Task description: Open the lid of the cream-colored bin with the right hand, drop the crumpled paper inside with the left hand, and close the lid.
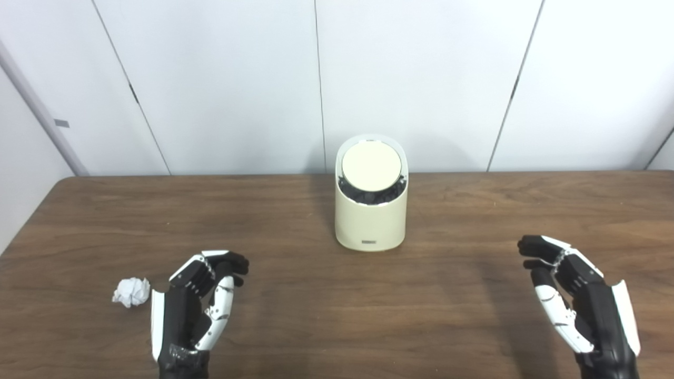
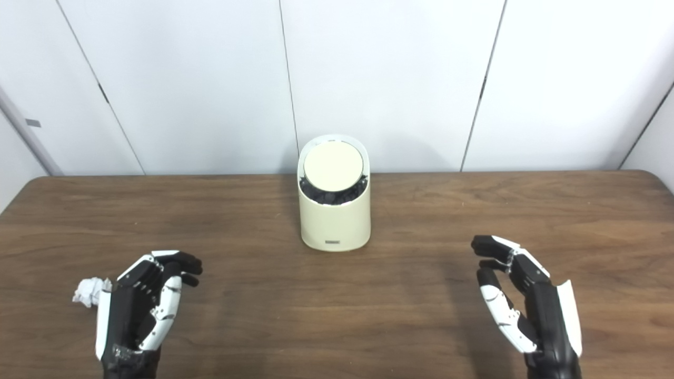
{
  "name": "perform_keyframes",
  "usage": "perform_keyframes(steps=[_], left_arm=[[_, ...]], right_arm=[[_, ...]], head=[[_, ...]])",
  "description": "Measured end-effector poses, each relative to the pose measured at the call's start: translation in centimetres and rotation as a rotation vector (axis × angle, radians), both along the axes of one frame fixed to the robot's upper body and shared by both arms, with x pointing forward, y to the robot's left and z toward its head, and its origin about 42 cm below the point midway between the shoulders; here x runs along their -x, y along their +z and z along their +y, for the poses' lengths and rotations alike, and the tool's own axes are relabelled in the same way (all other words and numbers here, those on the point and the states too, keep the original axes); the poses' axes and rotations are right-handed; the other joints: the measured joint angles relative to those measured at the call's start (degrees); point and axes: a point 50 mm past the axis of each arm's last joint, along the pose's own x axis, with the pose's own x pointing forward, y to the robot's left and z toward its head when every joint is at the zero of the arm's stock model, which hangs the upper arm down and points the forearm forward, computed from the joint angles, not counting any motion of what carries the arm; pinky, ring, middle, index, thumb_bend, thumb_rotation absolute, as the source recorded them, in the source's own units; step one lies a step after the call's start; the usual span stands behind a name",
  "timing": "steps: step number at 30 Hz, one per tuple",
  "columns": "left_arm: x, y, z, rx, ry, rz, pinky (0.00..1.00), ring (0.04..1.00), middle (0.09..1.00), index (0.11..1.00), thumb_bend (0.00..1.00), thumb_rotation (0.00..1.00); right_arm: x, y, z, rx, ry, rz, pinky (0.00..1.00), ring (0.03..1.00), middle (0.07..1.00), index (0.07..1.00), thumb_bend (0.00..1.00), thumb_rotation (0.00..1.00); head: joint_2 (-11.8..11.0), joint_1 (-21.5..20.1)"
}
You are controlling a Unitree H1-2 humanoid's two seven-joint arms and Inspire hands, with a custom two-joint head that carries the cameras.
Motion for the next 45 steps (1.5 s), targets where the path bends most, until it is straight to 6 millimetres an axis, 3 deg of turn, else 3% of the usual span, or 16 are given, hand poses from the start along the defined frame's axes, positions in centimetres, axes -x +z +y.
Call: perform_keyframes(steps=[13, 28, 32, 37, 40, 45], left_arm=[[0.0, -0.1, 0.0, 0.000, -0.002, 0.004, 0.46, 0.543, 0.558, 0.535, 0.16, 0.35], [-0.3, -1.0, 0.0, -0.025, 0.006, 0.038, 0.45, 0.537, 0.556, 0.533, 0.15, 0.36], [-0.3, -1.2, 0.1, -0.032, 0.013, 0.046, 0.46, 0.543, 0.560, 0.537, 0.16, 0.36], [-0.3, -1.2, 0.1, -0.029, 0.013, 0.046, 0.46, 0.546, 0.558, 0.535, 0.14, 0.33], [-0.3, -1.3, 0.1, -0.030, 0.013, 0.050, 0.46, 0.546, 0.559, 0.535, 0.15, 0.34], [-0.4, -1.7, 0.1, -0.037, 0.014, 0.065, 0.45, 0.540, 0.559, 0.537, 0.14, 0.34]], right_arm=[[0.0, 0.0, 0.1, -0.006, 0.004, 0.001, 0.64, 0.712, 0.702, 0.687, 0.16, 0.60], [-0.3, -0.1, 0.0, 0.016, -0.014, 0.003, 0.65, 0.728, 0.718, 0.699, 0.20, 0.67], [-0.6, 1.3, 0.6, 0.033, -0.010, -0.005, 0.67, 0.770, 0.766, 0.743, 0.29, 0.60], [-3.9, 3.9, 2.1, 0.112, 0.028, 0.010, 0.63, 0.761, 0.781, 0.775, 0.70, 0.60], [-5.9, 5.7, 2.6, 0.131, 0.043, -0.014, 0.66, 0.783, 0.801, 0.799, 0.80, 0.57], [-8.8, 8.3, 3.4, 0.201, 0.057, -0.038, 0.70, 0.799, 0.820, 0.822, 0.89, 0.57]], head=[[-0.09, -0.35], [-1.23, -0.61], [-1.41, -0.70], [-1.67, -0.70], [-1.76, -0.70], [-2.02, -0.88]])
